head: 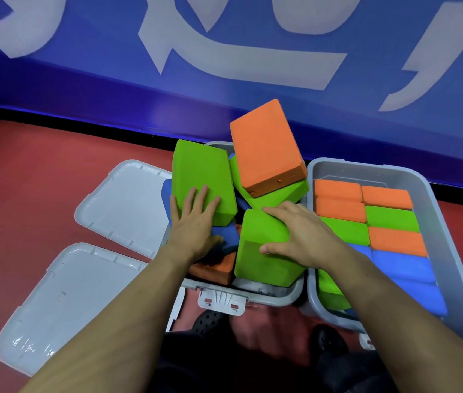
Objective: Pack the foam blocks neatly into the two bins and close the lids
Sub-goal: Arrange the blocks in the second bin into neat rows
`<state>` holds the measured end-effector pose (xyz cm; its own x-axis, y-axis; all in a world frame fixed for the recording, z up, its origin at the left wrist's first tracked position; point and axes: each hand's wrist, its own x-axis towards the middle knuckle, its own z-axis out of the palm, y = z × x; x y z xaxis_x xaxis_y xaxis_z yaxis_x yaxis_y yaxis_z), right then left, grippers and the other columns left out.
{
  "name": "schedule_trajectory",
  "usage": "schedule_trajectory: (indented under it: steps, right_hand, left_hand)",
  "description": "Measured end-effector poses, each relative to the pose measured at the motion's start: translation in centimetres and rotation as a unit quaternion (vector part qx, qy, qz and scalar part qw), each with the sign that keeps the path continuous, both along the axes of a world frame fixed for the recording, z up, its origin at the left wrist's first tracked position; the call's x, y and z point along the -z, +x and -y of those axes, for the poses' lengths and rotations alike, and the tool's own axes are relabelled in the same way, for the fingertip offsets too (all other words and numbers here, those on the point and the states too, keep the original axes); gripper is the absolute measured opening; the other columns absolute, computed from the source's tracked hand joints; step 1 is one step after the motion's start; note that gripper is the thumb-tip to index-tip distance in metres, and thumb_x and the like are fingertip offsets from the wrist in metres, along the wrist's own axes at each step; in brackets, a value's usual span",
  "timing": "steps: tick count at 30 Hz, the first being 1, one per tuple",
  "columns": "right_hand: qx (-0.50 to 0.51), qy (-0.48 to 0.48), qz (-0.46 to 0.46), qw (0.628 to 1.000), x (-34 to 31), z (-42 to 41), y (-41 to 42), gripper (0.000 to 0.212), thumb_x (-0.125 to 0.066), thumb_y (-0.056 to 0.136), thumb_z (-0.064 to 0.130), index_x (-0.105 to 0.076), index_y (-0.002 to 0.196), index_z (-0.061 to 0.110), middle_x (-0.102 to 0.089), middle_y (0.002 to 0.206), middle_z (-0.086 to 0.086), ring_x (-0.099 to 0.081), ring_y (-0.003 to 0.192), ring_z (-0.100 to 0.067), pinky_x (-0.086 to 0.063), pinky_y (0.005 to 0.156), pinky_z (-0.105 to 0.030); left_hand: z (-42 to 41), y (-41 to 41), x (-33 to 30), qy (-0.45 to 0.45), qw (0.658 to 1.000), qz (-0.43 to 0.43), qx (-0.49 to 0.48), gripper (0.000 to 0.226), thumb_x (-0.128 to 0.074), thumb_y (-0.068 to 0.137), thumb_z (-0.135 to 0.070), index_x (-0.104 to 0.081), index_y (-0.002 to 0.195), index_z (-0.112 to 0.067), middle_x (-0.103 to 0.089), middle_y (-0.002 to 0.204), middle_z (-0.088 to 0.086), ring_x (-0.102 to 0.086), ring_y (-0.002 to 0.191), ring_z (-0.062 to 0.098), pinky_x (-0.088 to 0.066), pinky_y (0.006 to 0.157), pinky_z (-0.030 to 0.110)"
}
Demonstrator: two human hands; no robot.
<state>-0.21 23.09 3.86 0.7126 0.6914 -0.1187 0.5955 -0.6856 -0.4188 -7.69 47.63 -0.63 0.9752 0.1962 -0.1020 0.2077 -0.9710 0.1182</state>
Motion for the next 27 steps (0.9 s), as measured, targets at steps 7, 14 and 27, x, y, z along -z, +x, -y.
schedule_trajectory:
  steps: [7,14,27]
  right_hand:
    - [0.007,-0.024,-0.007,1.0,1.7,-1.5,-0.5,0.092,-0.076,0.077,0.063,-0.034,0.151,0.029,-0.043,0.139,0.005,-0.038,0.131,-0.019,-0.033,0.112,-0.039]
    - [-0.014,-0.113,-0.042,0.993,5.2,-1.7,-1.6,0.087,-0.077,0.08,0.057,-0.03,0.145,0.025,-0.047,0.136,0.0,-0.041,0.127,-0.022,-0.032,0.106,-0.037]
    - [0.023,-0.057,-0.104,0.993,10.7,-2.2,-1.1,0.081,-0.078,0.082,0.052,-0.032,0.144,0.028,-0.045,0.141,0.004,-0.039,0.133,-0.019,-0.029,0.111,-0.036]
  left_hand:
    - [-0.6,-0.4,1.0,-0.015,1.0,0.018,-0.012,0.094,-0.068,0.09,-0.055,-0.012,0.162,-0.036,0.007,0.171,-0.001,0.013,0.156,0.022,0.003,0.121,0.064]
    - [-1.0,-0.3,1.3,-0.032,0.999,0.013,-0.017,0.103,-0.074,0.083,-0.057,-0.01,0.161,-0.039,0.009,0.17,-0.003,0.014,0.156,0.02,0.003,0.122,0.064]
    - [-0.9,-1.0,2.2,-0.024,0.999,0.008,-0.041,0.121,-0.084,0.071,-0.054,-0.003,0.16,-0.042,0.015,0.169,-0.004,0.018,0.154,0.019,-0.013,0.115,0.075]
